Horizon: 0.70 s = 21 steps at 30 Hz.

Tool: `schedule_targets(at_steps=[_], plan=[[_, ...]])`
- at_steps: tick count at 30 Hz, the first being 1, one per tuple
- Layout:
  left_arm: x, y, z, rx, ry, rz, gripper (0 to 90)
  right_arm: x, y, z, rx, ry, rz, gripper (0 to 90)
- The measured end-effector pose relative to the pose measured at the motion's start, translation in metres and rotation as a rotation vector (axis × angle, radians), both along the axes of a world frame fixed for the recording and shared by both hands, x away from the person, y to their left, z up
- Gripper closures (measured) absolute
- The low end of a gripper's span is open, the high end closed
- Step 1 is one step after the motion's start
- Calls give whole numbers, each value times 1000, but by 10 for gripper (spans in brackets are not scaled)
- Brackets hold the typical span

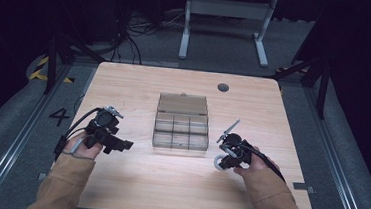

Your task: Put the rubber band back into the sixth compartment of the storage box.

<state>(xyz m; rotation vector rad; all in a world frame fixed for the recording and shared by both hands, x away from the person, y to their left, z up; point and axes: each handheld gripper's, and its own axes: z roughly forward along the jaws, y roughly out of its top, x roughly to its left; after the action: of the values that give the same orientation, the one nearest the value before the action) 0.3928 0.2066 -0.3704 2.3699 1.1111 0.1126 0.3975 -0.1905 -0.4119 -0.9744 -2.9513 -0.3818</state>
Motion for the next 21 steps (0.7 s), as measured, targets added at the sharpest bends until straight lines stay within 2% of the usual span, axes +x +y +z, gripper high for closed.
schedule_targets(at_steps=[7,14,21], plan=[[0,-1,-1,-1,3,-4,213,0,5,-6,-16,17,24,750],[0,-4,-3,15,5,-15,210,1,7,-11,-25,17,24,742],[0,-4,-3,22,-2,2,208,2,9,-15,-45,15,30,740]])
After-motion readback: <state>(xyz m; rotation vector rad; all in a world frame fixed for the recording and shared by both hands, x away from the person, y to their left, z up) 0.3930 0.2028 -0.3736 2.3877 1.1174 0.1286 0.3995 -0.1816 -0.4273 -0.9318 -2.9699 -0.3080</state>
